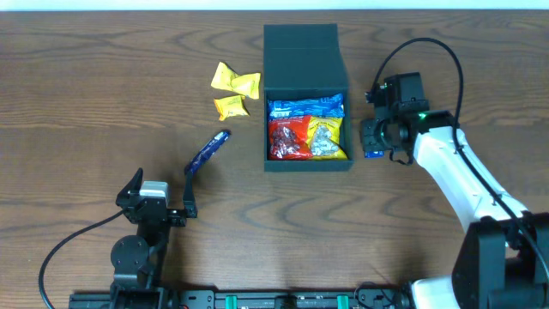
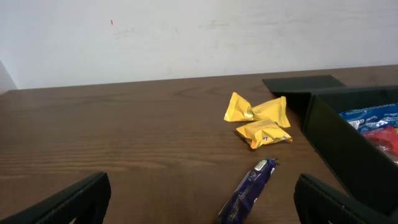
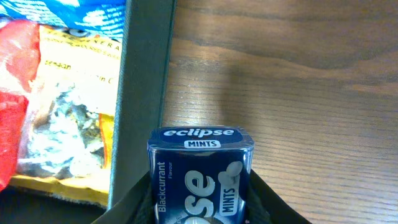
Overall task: Pack container
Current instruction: 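Lift the mints tin and lower it into the box's right corner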
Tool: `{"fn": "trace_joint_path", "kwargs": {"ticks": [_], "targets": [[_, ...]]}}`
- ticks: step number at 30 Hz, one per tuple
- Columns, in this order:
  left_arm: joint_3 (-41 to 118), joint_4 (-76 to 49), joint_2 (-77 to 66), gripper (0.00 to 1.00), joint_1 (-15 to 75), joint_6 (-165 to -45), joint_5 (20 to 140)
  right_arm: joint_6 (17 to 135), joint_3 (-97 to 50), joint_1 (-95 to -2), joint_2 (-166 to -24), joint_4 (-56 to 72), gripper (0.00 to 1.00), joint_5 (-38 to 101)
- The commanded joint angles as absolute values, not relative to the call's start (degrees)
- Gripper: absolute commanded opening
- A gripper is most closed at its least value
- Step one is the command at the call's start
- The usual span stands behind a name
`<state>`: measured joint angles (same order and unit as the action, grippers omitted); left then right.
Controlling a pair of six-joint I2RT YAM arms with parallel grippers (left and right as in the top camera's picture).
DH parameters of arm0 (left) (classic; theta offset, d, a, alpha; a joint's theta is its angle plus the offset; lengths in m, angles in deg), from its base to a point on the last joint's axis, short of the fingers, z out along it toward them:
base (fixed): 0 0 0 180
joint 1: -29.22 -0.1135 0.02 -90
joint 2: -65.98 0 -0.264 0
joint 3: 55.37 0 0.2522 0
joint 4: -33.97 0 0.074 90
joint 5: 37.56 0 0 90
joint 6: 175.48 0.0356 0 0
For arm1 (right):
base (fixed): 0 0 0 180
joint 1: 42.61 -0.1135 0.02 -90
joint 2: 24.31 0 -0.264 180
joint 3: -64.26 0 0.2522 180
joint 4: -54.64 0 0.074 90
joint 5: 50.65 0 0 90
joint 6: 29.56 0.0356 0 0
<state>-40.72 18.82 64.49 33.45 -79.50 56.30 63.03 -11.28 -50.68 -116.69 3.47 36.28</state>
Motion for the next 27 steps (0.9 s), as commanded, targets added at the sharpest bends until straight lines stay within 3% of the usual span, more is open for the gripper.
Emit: {"fn": "trace_joint_path", "kwargs": {"ticks": [1, 16, 27], "targets": [[-41.35, 16.15, 64.62, 0.95, 33.53, -79.72, 56.37, 64.74, -12.53, -51.67, -114.29, 3.15, 0.34, 35.61], [-41.35, 16.15, 64.62, 0.95, 33.53, -79.72, 56.37, 66.23, -14.50, -53.70, -111.21, 3.19, 0.33, 16.68], [-41.35, 16.15, 64.62, 0.95, 33.53, -79.72, 56.37, 72.67, -17.58, -55.08, -117.04, 3.82, 0.34, 15.32]]}}
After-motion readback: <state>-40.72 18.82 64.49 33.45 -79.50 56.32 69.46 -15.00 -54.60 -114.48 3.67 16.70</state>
